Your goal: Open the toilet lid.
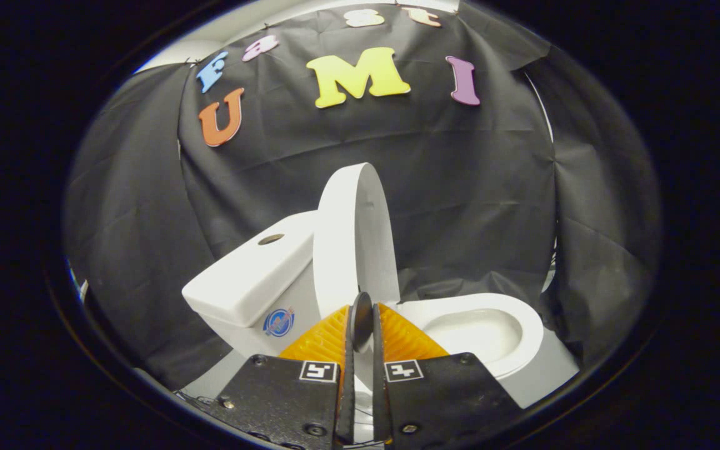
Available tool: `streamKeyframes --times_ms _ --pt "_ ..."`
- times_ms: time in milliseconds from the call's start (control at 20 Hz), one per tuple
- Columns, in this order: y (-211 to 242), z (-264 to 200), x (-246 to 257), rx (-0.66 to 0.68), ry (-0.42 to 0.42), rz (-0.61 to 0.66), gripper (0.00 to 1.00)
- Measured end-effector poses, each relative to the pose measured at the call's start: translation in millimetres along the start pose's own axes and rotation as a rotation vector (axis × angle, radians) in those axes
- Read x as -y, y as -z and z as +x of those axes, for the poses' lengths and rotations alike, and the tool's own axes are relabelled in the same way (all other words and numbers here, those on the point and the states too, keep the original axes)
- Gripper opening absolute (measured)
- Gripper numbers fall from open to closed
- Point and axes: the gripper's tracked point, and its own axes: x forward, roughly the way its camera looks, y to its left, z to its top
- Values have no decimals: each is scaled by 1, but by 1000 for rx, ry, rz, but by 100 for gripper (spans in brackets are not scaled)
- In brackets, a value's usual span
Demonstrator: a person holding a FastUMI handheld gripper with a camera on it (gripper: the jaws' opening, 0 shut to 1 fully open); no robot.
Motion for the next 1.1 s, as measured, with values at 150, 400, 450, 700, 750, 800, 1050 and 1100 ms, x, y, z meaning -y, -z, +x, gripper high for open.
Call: streamKeyframes --times_ms 150,400,450,700,750,800,1050,1100 --pt "0 1 -1 -7 -11 -28 14" --pt "0 0 -1 -20 -19 -70 15" --pt "1 0 -1 -23 -20 -76 15" --pt "1 0 0 -23 -22 -119 15" --pt "0 1 1 -20 -17 -133 15" --pt "0 1 2 -18 -17 -143 15" --pt "2 1 -2 -31 -43 -138 15" --pt "2 1 -3 -34 -45 -145 15"
